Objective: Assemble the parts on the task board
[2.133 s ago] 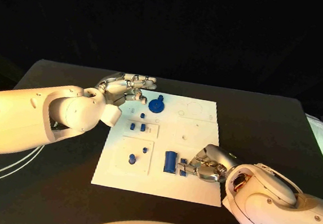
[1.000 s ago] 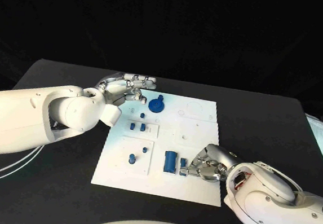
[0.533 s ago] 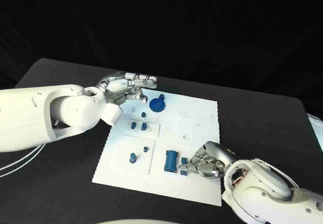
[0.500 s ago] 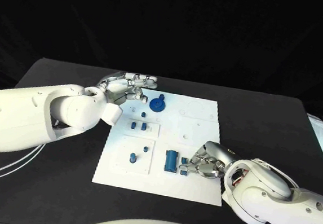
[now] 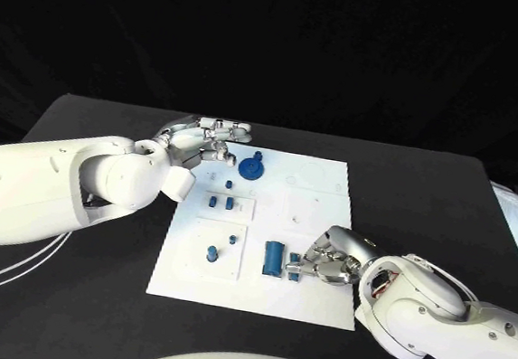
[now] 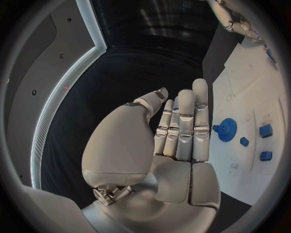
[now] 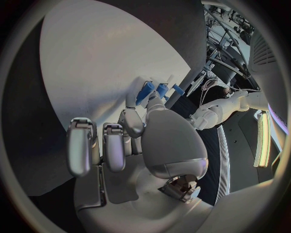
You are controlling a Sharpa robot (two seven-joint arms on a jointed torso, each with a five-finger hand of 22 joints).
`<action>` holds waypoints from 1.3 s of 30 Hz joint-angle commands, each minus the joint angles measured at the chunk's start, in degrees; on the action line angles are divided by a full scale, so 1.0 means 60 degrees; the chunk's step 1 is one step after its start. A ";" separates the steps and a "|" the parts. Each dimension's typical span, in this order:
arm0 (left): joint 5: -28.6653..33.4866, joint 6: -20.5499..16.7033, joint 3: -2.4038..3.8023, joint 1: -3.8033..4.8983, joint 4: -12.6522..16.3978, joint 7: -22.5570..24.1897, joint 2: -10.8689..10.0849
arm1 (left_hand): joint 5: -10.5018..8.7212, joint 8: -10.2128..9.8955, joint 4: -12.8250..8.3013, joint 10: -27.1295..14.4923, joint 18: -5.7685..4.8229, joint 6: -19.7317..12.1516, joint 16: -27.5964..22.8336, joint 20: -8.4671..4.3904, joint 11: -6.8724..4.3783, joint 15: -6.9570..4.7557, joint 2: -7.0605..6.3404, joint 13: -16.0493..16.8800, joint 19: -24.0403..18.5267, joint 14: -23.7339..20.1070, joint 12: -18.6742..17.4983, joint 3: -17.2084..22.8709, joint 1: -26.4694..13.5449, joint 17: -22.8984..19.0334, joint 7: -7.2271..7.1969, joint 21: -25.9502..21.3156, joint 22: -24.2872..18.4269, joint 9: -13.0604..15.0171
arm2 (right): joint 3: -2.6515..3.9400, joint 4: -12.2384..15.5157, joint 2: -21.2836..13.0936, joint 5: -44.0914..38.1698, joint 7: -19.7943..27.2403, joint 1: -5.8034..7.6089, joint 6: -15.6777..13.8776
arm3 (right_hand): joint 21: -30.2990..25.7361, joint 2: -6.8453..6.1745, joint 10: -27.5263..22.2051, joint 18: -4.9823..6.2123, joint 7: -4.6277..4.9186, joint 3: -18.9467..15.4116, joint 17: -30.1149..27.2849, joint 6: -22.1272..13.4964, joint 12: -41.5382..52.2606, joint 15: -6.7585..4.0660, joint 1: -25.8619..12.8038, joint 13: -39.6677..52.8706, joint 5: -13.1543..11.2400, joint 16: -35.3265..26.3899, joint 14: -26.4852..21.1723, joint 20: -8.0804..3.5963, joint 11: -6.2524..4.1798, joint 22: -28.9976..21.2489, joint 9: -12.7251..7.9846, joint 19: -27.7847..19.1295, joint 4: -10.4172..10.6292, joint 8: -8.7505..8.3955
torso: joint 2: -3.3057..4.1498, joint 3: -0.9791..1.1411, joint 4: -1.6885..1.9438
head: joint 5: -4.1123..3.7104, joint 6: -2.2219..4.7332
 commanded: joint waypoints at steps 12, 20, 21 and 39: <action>-0.0090 0.0139 0.0001 -0.0005 0.0007 0.0034 0.0013 | -0.0044 0.0046 -0.0010 -0.0065 0.0107 -0.0055 0.0043 0.0052 -0.0016 -0.0023 0.0097 -0.0009 -0.0028 -0.0063 0.0065 -0.0067 -0.0020 -0.0013 0.0032 -0.0043 -0.0009 0.0000 | -0.0007 0.0172 -0.0239 0.0281 0.0538 -0.0018 -0.0248 | 0.0041 0.0060 0.0063 -0.0103 0.0044 -0.0398 0.1972 0.0012 -0.0005 -0.0003 -0.0510 0.0015 -0.0006 0.0048 0.0901 -0.0054 -0.0006 0.0479 0.0035 0.0208 0.0115 0.0063 | -0.0001 -0.0007 0.0002 | -0.0002 0.0016; -0.0131 0.0140 0.0000 -0.0007 0.0017 0.0038 -0.0002 | -0.0044 0.0046 -0.0010 -0.0065 0.0107 -0.0055 0.0043 0.0052 -0.0016 -0.0023 0.0097 -0.0009 -0.0028 -0.0063 0.0065 -0.0067 -0.0020 -0.0013 0.0032 -0.0043 -0.0009 0.0000 | -0.0007 0.0359 -0.0493 0.0272 0.0578 -0.0020 0.0132 | 0.0029 0.0022 0.0050 -0.0101 0.0048 -0.0461 0.1969 -0.0007 -0.0046 -0.0004 0.0107 0.0014 0.0069 0.0045 0.0900 -0.0055 -0.0005 0.0472 0.0054 0.0201 -0.0130 0.0061 | -0.0001 -0.0006 -0.0004 | 0.0006 0.0018; -0.0132 0.0141 0.0000 -0.0007 0.0017 0.0038 -0.0002 | -0.0044 0.0046 -0.0010 -0.0065 0.0107 -0.0055 0.0043 0.0052 -0.0016 -0.0023 0.0097 -0.0009 -0.0028 -0.0063 0.0065 -0.0067 -0.0020 -0.0013 0.0032 -0.0043 -0.0009 0.0000 | -0.0007 0.0377 -0.0508 0.0268 0.0577 -0.0021 0.0182 | 0.0025 0.0011 0.0048 -0.0099 0.0050 -0.0469 0.1969 -0.0010 -0.0053 -0.0003 0.0186 0.0013 0.0077 0.0044 0.0900 -0.0055 -0.0004 0.0467 0.0056 0.0198 -0.0168 0.0061 | 0.0000 -0.0004 -0.0002 | -0.0004 0.0016; -0.0137 0.0139 0.0000 -0.0010 0.0028 0.0041 -0.0002 | -0.0044 0.0046 -0.0010 -0.0065 0.0107 -0.0055 0.0043 0.0052 -0.0016 -0.0023 0.0097 -0.0009 -0.0028 -0.0063 0.0065 -0.0067 -0.0020 -0.0013 0.0032 -0.0043 -0.0009 0.0000 | -0.0008 0.0318 -0.0507 0.0092 0.0444 -0.0027 0.0405 | 0.0029 0.0083 0.0050 -0.0102 0.0060 -0.0491 0.1980 -0.0009 -0.0046 0.0002 0.0538 0.0031 0.0097 0.0051 0.0902 -0.0050 0.0003 0.0480 0.0069 0.0200 -0.0323 0.0064 | -0.0002 -0.0013 0.0011 | -0.0021 -0.0005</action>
